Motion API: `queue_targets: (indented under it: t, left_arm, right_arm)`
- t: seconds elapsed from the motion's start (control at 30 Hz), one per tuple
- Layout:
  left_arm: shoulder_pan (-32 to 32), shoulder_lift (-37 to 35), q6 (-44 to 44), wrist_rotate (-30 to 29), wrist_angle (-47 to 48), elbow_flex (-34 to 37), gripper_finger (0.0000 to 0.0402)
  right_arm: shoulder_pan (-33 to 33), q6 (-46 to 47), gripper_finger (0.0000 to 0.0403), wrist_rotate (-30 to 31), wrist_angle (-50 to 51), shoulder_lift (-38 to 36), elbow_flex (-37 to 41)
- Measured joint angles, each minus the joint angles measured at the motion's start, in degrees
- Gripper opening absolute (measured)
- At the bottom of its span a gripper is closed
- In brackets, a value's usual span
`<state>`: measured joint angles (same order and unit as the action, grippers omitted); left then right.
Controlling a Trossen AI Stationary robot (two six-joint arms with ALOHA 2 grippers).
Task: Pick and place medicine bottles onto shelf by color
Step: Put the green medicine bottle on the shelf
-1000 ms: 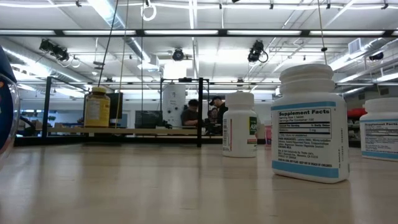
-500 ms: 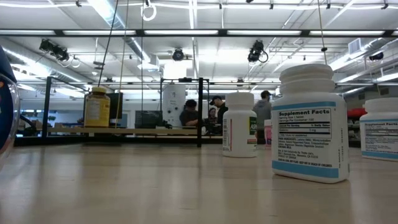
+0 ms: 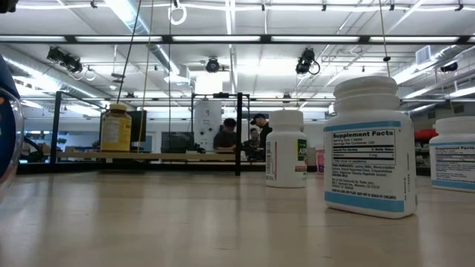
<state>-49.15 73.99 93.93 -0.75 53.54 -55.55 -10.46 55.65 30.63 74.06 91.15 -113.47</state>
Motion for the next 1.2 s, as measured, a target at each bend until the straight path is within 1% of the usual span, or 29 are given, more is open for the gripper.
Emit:
queue_targets:
  t: [0.1,0.27,0.4,0.57,0.77,0.87,0.97,1.03,1.13,1.2]
  left_arm:
    - [-0.01,1.71,-0.07,0.09,-0.01,0.0,0.0378]
    - [-0.01,5.93,-1.87,1.89,0.0,0.0,0.0377]
    - [-0.01,8.05,-2.06,2.03,-0.21,0.0,0.0368]
    - [0.43,8.21,-3.49,1.97,-0.17,0.0,0.0343]
    - [2.04,8.13,-7.09,3.25,0.07,-0.02,0.0296]
    - [3.32,8.1,-9.33,4.57,1.71,-0.56,0.0291]
    - [5.38,8.1,-12.85,4.73,6.95,-3.01,0.0291]
    - [7.57,8.08,-17.05,4.6,12.25,-5.4,0.0291]
    - [12.32,8.07,-26.25,2.33,19.96,-9.19,0.0291]
    - [16.3,8.01,-34.92,0.29,22.9,-11.37,0.0291]
  right_arm:
    - [0.02,0.75,0.0323,0.0,0.0,0.0,0.0]
    - [-0.01,1.15,0.0323,0.0,0.0,0.0,0.0]
    - [-0.27,1.25,0.0323,0.0,0.0,-0.02,0.0]
    - [-0.22,0.65,0.0323,0.16,0.0,-0.02,0.0]
    - [-0.22,-0.5,0.0323,0.87,-0.02,-0.02,0.0]
    - [-0.24,-1.15,0.0323,0.87,-0.02,-0.04,0.0]
    - [-0.22,-1.87,0.0323,0.89,-0.02,-0.04,0.0]
    - [-0.22,-2.22,0.0323,0.9,-0.02,-0.04,0.0]
    - [-0.24,-3.03,0.0323,0.9,-0.02,-0.04,-0.02]
    - [-0.22,-3.86,0.0323,0.9,-0.02,-0.04,-0.02]
